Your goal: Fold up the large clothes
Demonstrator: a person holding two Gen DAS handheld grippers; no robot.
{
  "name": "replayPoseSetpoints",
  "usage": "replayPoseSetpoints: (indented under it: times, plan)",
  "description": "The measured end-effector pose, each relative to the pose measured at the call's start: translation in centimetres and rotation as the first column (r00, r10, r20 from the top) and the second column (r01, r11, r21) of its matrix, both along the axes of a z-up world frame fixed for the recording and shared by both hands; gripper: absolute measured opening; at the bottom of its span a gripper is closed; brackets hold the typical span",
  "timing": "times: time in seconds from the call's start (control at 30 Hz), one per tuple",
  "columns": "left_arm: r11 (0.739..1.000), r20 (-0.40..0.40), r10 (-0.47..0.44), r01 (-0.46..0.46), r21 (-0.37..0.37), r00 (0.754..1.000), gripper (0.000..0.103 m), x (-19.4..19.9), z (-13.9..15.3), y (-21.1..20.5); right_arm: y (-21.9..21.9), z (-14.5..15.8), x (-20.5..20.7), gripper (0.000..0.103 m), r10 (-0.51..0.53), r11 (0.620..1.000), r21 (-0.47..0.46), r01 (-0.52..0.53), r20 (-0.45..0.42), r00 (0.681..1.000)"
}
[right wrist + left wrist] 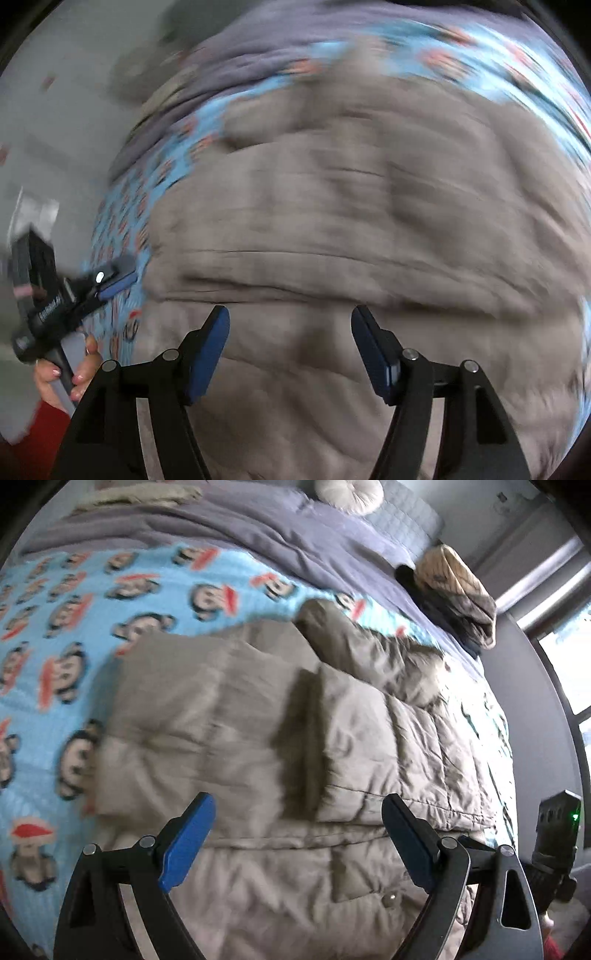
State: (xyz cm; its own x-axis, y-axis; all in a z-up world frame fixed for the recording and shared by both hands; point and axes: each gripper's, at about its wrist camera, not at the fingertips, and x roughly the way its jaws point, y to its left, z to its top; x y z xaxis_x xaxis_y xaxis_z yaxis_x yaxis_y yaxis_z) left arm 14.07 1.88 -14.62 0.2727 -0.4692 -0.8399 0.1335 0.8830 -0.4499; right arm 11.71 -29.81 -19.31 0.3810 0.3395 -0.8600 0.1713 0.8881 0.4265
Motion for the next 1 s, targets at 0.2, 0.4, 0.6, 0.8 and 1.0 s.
replayPoseSetpoints:
  times: [0.2, 0.4, 0.6, 0.8, 1.0]
  plan:
    - [0.998, -0.048, -0.029, 0.027, -0.048, 0.998, 0.086, 2.2, -2.5, -4.0, -12.0, -0.6, -4.8, 0.072, -0.348, 0.925, 0.153, 0.348, -0.028, 0.937]
    - [0.998, -0.044, -0.060, 0.058, -0.036, 0.997, 0.016, 2.0, -2.7, -4.8, -17.1, -1.4, -4.7, 0.006, -0.473, 0.863, 0.192, 0.466, -0.011, 0.881]
    - [0.995, -0.057, -0.075, 0.079, 0.059, 0.996, 0.017, 0.4, -4.0, -2.9, -15.5, -2.5, -1.5, 0.006, -0.364, 0.928, 0.090, 0.362, 0.008, 0.931]
    - [0.980, 0.036, -0.012, 0.005, 0.197, 0.999, 0.017, 0.3, 0.2, -0.1, -15.4, -4.4, -1.7, 0.006, -0.408, 0.904, 0.129, 0.407, -0.018, 0.913]
    - [0.988, 0.079, -0.077, 0.065, 0.139, 0.994, 0.017, 1.0, 2.9, -3.1, -15.7, -3.9, -1.5, 0.006, -0.419, 0.901, 0.115, 0.418, -0.016, 0.908]
